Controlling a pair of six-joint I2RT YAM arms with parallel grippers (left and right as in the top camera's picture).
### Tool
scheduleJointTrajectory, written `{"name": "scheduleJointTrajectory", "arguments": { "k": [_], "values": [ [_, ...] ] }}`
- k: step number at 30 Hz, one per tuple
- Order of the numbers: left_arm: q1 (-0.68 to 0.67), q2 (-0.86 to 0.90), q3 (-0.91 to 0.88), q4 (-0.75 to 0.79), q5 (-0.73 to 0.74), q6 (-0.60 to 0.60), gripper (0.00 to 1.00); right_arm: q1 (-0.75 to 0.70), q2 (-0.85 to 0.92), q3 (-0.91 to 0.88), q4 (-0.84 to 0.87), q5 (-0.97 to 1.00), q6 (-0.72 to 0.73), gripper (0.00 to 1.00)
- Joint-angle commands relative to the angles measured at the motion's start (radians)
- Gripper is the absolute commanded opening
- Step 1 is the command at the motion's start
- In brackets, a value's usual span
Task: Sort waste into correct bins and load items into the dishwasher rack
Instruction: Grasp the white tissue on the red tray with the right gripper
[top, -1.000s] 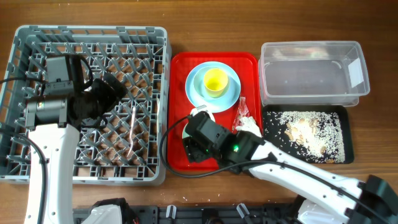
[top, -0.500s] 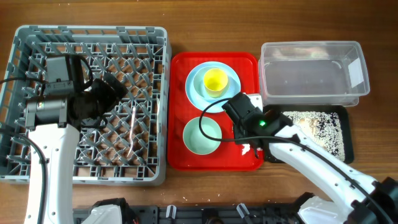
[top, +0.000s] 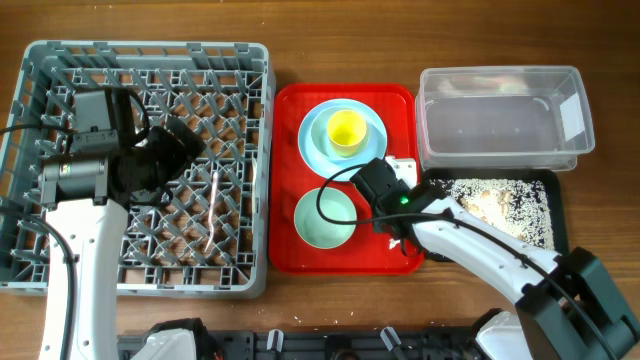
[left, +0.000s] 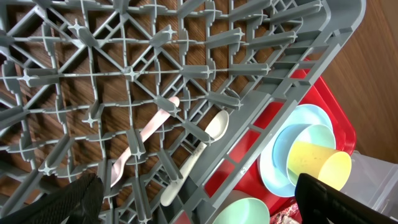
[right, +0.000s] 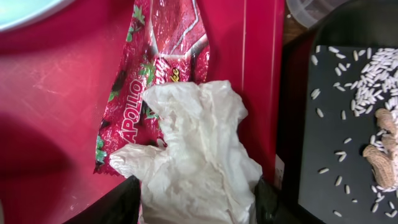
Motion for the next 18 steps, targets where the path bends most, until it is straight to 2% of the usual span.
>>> {"name": "scheduleJointTrajectory", "arguments": {
  "k": [1,2,3,6,10,14,16,18],
  "values": [
    [0.004,-0.005,0.01,-0.001,0.008,0.003,1.0,-0.003,0.028,-0.009,0.005,0.01,0.023,0.38],
    [0.004,-0.005,0.01,-0.001,0.008,0.003,1.0,-0.003,0.027,-0.009,0.005,0.009,0.023,0.16],
    [0.004,-0.005,0.01,-0.001,0.008,0.003,1.0,-0.003,0.027,-0.009,0.003,0.0,0.023,0.04],
    [0.004,-0.005,0.01,-0.001,0.008,0.003,1.0,-0.003,0.004,0.046,-0.073,-0.01,0.023,0.04],
    [0.004,-0.005,0.01,-0.001,0.008,0.003,1.0,-0.003,-0.119,0.259,-0.235,0.022,-0.019,0.04],
    [0.004,-0.005,0.01,-0.001,0.008,0.003,1.0,-0.055,-0.245,0.319,-0.212,0.15,0.013,0.04],
    [0.004,-0.005,0.01,-0.001,0.008,0.003,1.0,-0.135,-0.249,0.319,-0.206,0.23,0.05,0.04],
    [0.004,-0.005,0.01,-0.001,0.008,0.003,1.0,-0.248,-0.229,0.315,-0.151,0.23,0.048,0.04]
  ]
}}
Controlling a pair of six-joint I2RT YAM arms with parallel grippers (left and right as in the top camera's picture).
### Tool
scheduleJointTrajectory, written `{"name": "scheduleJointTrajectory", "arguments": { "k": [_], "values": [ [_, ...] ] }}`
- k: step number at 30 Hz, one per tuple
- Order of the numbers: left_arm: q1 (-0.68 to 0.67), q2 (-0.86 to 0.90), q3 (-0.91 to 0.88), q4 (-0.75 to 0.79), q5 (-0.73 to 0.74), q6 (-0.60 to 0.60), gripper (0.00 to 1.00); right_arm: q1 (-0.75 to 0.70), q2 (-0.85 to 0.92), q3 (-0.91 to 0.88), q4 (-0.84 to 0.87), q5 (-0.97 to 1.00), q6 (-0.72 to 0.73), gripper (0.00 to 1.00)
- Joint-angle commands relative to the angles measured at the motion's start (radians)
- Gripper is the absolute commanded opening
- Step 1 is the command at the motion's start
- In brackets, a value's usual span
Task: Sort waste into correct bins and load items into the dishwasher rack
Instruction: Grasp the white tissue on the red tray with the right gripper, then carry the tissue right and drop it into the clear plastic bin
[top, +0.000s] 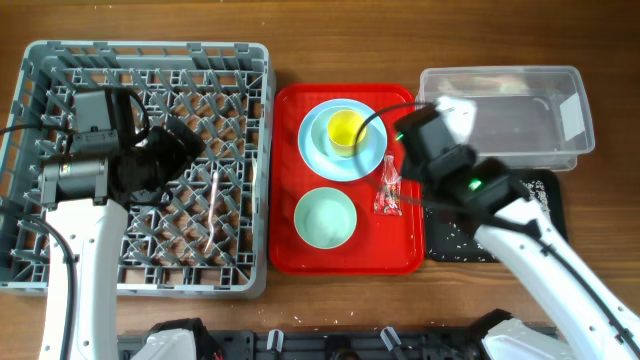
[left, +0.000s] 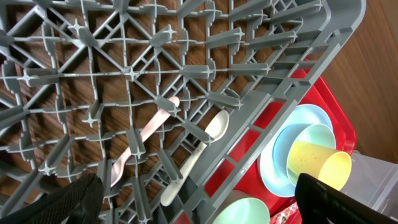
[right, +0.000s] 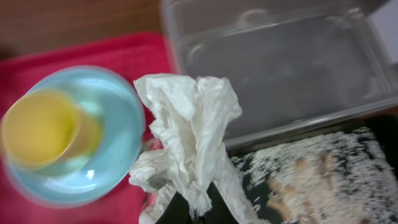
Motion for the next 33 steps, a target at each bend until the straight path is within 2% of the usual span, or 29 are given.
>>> {"name": "scheduleJointTrajectory", "arguments": {
  "k": [1,2,6,8,9,10,11,12,15,17,18,19,21,22,23,25,27,31,33],
  "values": [
    [0.004,-0.005,0.01,0.0,0.008,0.003,1.0,-0.161,0.042,0.004,0.075,0.076,0.023,0.04],
    [0.004,-0.005,0.01,0.0,0.008,0.003,1.0,-0.237,0.076,0.004,0.114,0.068,0.023,0.04],
    [0.004,-0.005,0.01,0.0,0.008,0.003,1.0,-0.389,0.177,0.004,0.205,-0.11,0.023,0.06],
    [0.004,-0.005,0.01,0.0,0.008,0.003,1.0,-0.437,0.217,0.004,0.268,-0.172,-0.01,0.19],
    [0.004,-0.005,0.01,0.0,0.008,0.003,1.0,-0.448,0.221,0.004,0.293,-0.195,-0.069,0.4],
    [0.004,-0.005,0.01,0.0,0.008,0.003,1.0,-0.452,0.219,0.006,0.306,-0.213,-0.136,0.81],
    [0.004,-0.005,0.01,0.0,0.008,0.003,1.0,-0.452,0.212,0.018,0.294,-0.219,-0.188,0.94],
    [0.004,-0.005,0.01,0.0,0.008,0.003,1.0,-0.452,0.2,0.032,0.269,-0.221,-0.187,0.95],
    [0.004,-0.005,0.01,0.0,0.008,0.003,1.0,-0.452,0.108,0.054,0.196,-0.296,-0.188,0.95],
    [0.004,-0.005,0.01,0.0,0.008,0.003,1.0,-0.452,-0.012,0.054,0.145,-0.648,-0.348,0.88],
    [0.004,-0.005,0.01,0.0,0.008,0.003,1.0,-0.452,-0.048,0.054,0.101,-0.737,-0.369,0.77],
    [0.004,-0.005,0.01,0.0,0.008,0.003,1.0,-0.452,-0.076,0.054,0.05,-0.792,-0.366,0.73],
    [0.004,-0.005,0.01,0.0,0.008,0.003,1.0,-0.441,-0.103,0.054,-0.03,-0.895,-0.366,0.4],
    [0.004,-0.005,0.01,0.0,0.008,0.003,1.0,-0.423,-0.102,0.054,-0.061,-0.927,-0.366,0.26],
    [0.004,-0.005,0.01,0.0,0.008,0.003,1.0,-0.401,-0.1,0.054,-0.095,-0.926,-0.367,0.17],
    [0.004,-0.005,0.01,0.0,0.008,0.003,1.0,-0.335,-0.093,0.052,-0.145,-0.919,-0.367,0.13],
    [0.004,-0.005,0.01,0.0,0.008,0.003,1.0,-0.243,-0.092,0.02,-0.114,-0.905,-0.353,0.11],
    [0.004,-0.005,0.01,0.0,0.008,0.003,1.0,-0.11,-0.079,-0.082,-0.035,-0.68,-0.121,0.12],
    [0.004,-0.005,0.01,0.0,0.008,0.003,1.0,-0.067,-0.06,-0.143,0.046,-0.679,-0.104,0.13]
  ]
}}
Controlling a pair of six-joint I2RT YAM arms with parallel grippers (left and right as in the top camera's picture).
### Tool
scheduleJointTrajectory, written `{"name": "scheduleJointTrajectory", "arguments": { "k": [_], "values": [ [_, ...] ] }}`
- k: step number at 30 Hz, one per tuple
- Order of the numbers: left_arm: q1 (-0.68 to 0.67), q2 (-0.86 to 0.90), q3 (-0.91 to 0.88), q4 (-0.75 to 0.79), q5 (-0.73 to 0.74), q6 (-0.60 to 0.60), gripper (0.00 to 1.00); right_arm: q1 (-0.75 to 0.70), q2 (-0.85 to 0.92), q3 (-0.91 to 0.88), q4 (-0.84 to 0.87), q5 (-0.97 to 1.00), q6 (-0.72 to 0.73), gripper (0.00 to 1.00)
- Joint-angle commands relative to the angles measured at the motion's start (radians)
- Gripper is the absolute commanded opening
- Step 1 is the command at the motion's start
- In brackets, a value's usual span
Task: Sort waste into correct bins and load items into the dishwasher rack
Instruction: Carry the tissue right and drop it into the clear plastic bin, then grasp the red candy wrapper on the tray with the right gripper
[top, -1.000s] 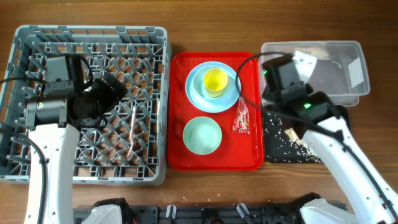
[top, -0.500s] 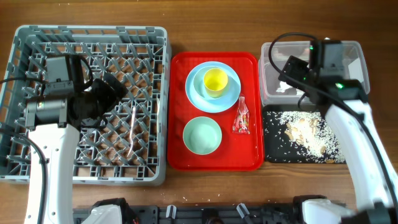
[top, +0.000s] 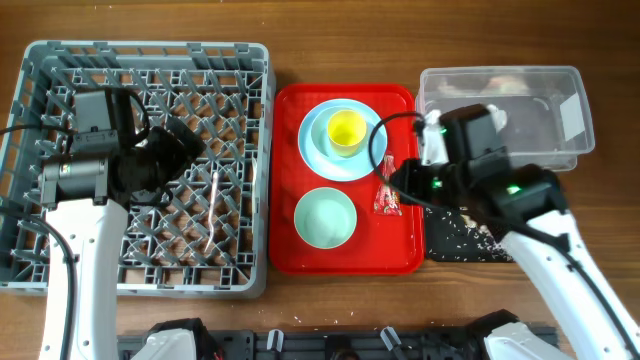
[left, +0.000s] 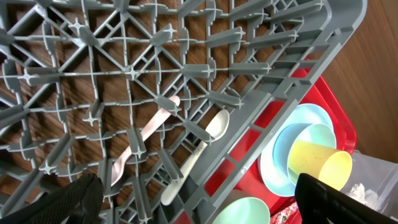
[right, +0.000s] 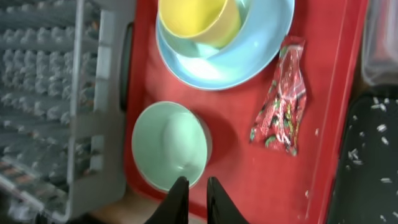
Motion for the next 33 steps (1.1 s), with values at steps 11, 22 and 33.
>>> {"name": "scheduleJointTrajectory", "arguments": {
  "k": [11,22,33],
  "values": [
    [0.004,-0.005,0.01,0.002,0.008,0.003,1.0,0.06,0.288,-0.137,0.196,0.168,0.133,0.26],
    [0.004,-0.005,0.01,0.002,0.008,0.003,1.0,0.06,0.425,-0.137,0.296,0.275,0.13,0.28],
    [0.004,-0.005,0.01,0.002,0.008,0.003,1.0,0.06,0.426,-0.137,0.4,0.348,0.076,0.36]
  ]
}}
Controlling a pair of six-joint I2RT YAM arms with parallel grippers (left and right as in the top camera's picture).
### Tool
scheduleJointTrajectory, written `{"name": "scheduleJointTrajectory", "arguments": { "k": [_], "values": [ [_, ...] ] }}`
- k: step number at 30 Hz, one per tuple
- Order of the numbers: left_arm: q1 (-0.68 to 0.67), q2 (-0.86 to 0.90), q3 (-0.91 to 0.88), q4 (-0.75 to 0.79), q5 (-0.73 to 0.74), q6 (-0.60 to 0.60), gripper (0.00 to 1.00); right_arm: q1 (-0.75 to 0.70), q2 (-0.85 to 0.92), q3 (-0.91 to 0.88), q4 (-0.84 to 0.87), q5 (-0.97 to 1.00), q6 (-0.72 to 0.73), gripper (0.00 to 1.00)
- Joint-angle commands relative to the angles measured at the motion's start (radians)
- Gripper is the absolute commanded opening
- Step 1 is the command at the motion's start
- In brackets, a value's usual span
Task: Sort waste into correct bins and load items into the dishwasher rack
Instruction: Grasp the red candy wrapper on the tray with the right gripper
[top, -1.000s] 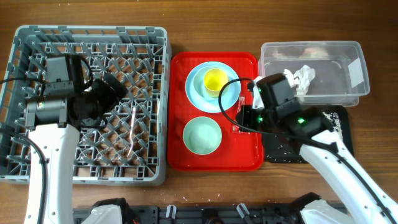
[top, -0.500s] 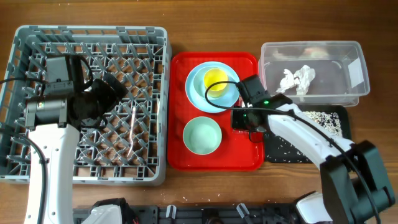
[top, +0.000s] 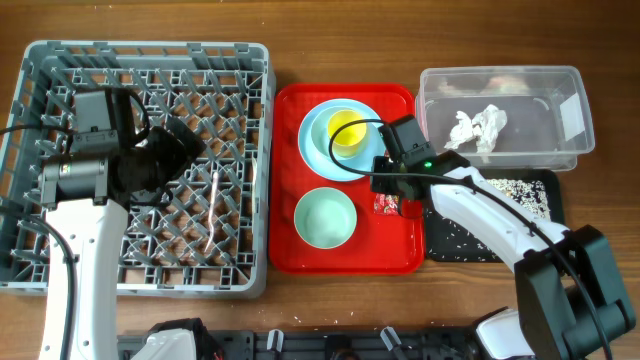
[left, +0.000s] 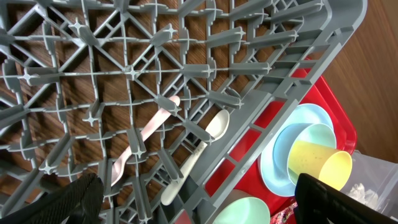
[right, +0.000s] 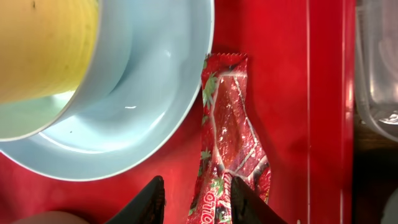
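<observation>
A red candy wrapper (right: 233, 137) lies on the red tray (top: 400, 100), right of the stacked blue dishes (top: 318, 148) holding a yellow cup (top: 346, 128). My right gripper (right: 198, 202) hangs low over the wrapper, open: one finger left of it, the other over its middle. The gripper also shows from overhead (top: 390, 193). A crumpled white tissue (top: 478, 127) lies in the clear bin (top: 570, 95). A green bowl (top: 325, 217) sits at the tray's front. My left gripper (top: 188, 142) hovers open over the grey dish rack (top: 40, 60), nothing in it.
A pink spoon (left: 146, 134) and a white spoon (left: 199, 155) lie in the rack. A black tray (top: 535, 190) with rice and peanuts sits under the clear bin's front edge. Bare wooden table surrounds everything.
My right gripper was shut and high over the tray beside the clear bin; now it is low at the red wrapper and open. The tissue shows lying in the bin. Left arm unchanged.
My right gripper was shut on the white tissue, which lay over the wrapper on the tray. Then it held the tissue up by the clear bin. Then it was empty above the tray, and now it is open at the wrapper. The left arm stayed still.
</observation>
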Motion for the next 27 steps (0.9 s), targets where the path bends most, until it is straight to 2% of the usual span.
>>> {"name": "scheduleJointTrajectory", "arguments": {
  "k": [1,7,9,12,20,24,25,27],
  "values": [
    [0.004,-0.005,0.01,0.002,0.008,0.003,1.0,0.004,0.019,-0.003,0.001,0.074,-0.023,0.36],
    [0.004,-0.005,0.01,0.002,0.008,0.003,1.0,0.004,0.023,-0.059,0.063,0.085,-0.022,0.36],
    [0.004,-0.005,0.01,0.002,0.008,0.003,1.0,0.004,0.023,-0.099,0.127,0.085,-0.022,0.46],
    [0.004,-0.005,0.01,0.002,0.008,0.003,1.0,0.004,0.023,-0.127,0.162,0.082,-0.017,0.5],
    [0.004,-0.005,0.01,0.002,0.008,0.003,1.0,0.004,0.023,-0.128,0.086,0.031,-0.018,0.49],
    [0.004,-0.005,0.01,0.002,0.008,0.003,1.0,0.004,0.023,-0.128,0.032,0.031,0.018,0.41],
    [0.004,-0.005,0.01,0.002,0.008,0.003,1.0,0.004,0.023,-0.128,0.027,0.013,0.016,0.31],
    [0.004,-0.005,0.01,0.002,0.008,0.003,1.0,0.004,0.023,-0.128,0.027,-0.015,0.016,0.2]
  ]
}}
